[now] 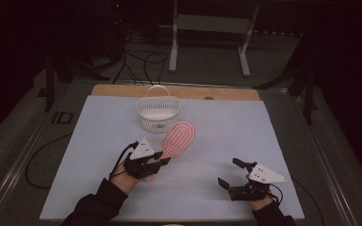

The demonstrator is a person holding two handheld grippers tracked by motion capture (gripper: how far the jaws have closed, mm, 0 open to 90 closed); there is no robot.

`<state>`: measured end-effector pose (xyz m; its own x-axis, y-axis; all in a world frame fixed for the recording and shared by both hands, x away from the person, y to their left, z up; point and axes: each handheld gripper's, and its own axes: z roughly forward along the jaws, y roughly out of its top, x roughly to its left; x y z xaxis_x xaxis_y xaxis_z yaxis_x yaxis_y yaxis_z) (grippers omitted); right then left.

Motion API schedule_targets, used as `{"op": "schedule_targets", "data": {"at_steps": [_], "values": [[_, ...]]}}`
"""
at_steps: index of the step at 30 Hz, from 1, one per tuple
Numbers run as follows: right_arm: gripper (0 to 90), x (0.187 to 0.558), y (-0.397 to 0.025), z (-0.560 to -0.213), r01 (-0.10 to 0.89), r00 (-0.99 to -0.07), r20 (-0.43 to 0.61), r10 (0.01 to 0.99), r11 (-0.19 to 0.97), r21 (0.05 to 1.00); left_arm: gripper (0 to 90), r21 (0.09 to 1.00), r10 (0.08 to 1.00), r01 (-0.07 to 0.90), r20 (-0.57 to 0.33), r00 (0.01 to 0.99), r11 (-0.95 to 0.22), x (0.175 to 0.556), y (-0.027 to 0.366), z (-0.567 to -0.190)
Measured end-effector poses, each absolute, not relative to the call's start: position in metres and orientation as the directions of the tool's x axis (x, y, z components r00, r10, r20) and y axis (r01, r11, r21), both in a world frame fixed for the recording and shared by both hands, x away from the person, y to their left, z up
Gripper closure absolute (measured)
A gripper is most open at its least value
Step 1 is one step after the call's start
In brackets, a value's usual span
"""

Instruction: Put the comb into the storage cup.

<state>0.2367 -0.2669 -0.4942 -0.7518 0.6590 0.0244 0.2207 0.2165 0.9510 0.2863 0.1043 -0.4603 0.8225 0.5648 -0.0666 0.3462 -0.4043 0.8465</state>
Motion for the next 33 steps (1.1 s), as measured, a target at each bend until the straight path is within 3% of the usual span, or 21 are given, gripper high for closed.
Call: {"op": "schedule_targets", "data": {"at_steps": [21, 33], "values": [[9.1, 0.237, -0.267, -0.494, 0.219, -0.753, 0.022, 0.658, 0.218, 0.951, 71.8, 0.935, 0.588, 0.256, -0.067, 0.806, -0.245, 0.265, 0.118, -0.47], [9.0, 0.237, -0.267, -0.494, 0.216, -0.747, 0.009, 0.664, 0.231, 0.949, 71.7, 0.95, 0.645, 0.192, 0.013, 0.764, -0.246, 0.254, 0.129, -0.478]]}}
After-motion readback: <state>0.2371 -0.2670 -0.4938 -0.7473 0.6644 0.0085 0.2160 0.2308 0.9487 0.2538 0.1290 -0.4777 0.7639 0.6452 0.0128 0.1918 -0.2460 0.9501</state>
